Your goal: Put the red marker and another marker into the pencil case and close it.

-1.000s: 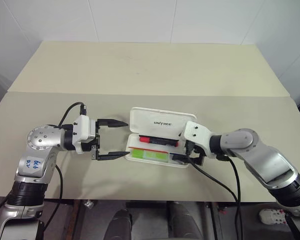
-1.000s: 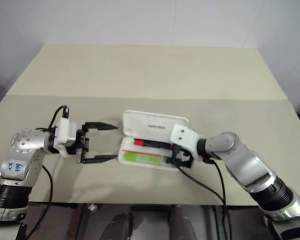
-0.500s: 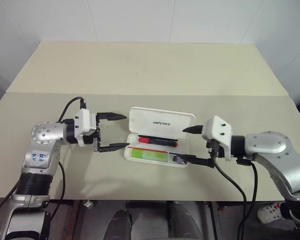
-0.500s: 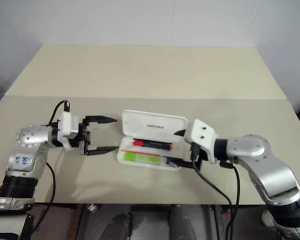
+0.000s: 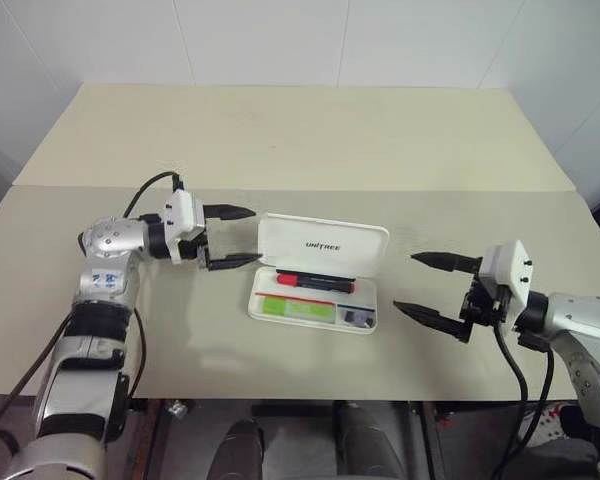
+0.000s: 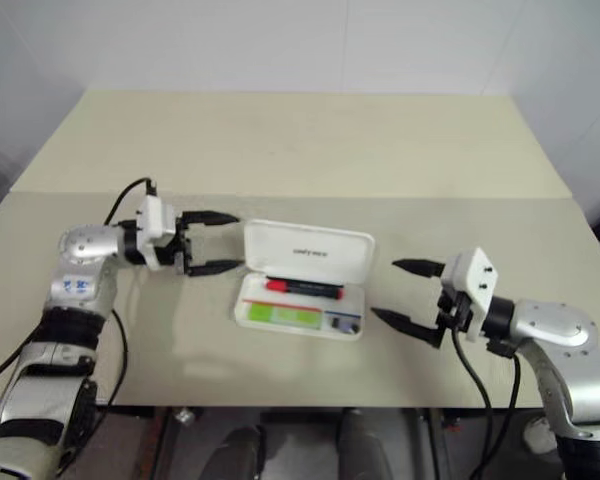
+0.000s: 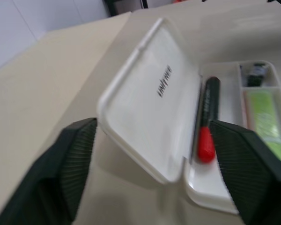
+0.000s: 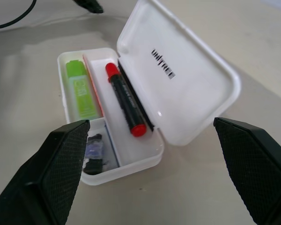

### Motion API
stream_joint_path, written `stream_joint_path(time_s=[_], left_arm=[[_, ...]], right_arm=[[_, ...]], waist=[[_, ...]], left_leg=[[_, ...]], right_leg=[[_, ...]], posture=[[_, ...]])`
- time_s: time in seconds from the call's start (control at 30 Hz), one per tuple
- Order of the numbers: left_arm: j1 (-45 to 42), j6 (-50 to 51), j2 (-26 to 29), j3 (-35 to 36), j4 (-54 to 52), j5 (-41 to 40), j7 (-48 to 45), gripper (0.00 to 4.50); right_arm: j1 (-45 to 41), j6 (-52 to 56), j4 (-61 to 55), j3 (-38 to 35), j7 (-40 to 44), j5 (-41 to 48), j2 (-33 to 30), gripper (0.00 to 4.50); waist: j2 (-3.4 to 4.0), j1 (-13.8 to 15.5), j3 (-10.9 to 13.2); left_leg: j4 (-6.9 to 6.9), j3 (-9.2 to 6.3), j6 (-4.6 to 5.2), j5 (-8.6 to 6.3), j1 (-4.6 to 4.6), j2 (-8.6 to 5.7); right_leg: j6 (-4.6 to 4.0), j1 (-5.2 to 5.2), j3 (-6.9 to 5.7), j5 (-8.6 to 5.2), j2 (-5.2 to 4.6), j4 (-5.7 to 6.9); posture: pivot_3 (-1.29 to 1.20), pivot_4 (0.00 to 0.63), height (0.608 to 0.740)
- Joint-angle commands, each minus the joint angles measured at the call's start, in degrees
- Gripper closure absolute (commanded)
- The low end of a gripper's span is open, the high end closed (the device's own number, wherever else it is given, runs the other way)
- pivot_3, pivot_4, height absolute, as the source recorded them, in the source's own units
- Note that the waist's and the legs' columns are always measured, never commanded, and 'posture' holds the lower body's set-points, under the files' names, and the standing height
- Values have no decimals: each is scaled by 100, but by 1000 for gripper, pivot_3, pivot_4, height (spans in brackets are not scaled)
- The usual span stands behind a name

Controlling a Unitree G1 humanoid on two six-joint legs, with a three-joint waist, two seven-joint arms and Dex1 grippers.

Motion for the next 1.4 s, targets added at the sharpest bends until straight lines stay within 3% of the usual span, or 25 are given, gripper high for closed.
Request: stream_joint_path(time_s=[0.03,0.27,0.3,0.53,0.8,1.1,1.27,1.4], left_arm=[[-442,-472,-4,57,790,175,-168,1937],[-1541,-1229,-32,1,2489,764,42,4286],[-1667,-1299,-31,2,2666,842,117,4463],[-2188,-1324,-131,-184,3540,1520,566,4463],[-2347,-1026,-723,57,3797,1429,-252,4463],[-2549,-919,-767,253,3722,1324,-1567,4463],[-2469,-1116,-769,-302,3446,1110,-1830,4463],[-2299,-1251,-745,-1106,3007,609,-1830,4463]], right_arm=[[57,-217,-138,-271,-18,161,-13,0],[269,-254,-226,-518,-44,430,-23,0],[286,-231,-231,-542,-61,449,-32,0],[283,-409,-120,-695,65,529,-114,0],[282,-438,-138,-960,429,914,-270,0],[295,-345,203,-1441,1199,1641,-498,0],[368,-419,626,-1476,2106,1747,-840,0],[37,-566,941,-1334,2333,1607,-948,0]], waist=[[0,1,0],[-4,19,2],[-4,19,2],[-4,7,2],[-8,25,5],[-11,9,6],[-12,13,8],[-13,0,8]], left_leg=[[-1,0,0,0,0,0],[-1,-1,0,0,-8,-2],[-1,-1,0,0,-9,-2],[-2,-1,0,0,-6,-2],[2,-2,0,0,-9,-5],[1,-2,0,0,-7,-5],[3,-2,0,0,-6,-5],[6,-2,0,0,-6,-5]], right_leg=[[0,0,0,0,0,0],[8,0,0,3,0,-8],[8,0,0,3,0,-7],[11,0,1,4,0,-4],[13,1,1,6,0,-1],[14,2,2,6,0,-2],[15,3,2,7,0,2],[16,3,5,8,0,2]], posture=[[0,150,740],[0,150,740],[0,150,740],[0,150,740],[0,150,740],[0,150,740],[0,150,740],[0,150,740]])
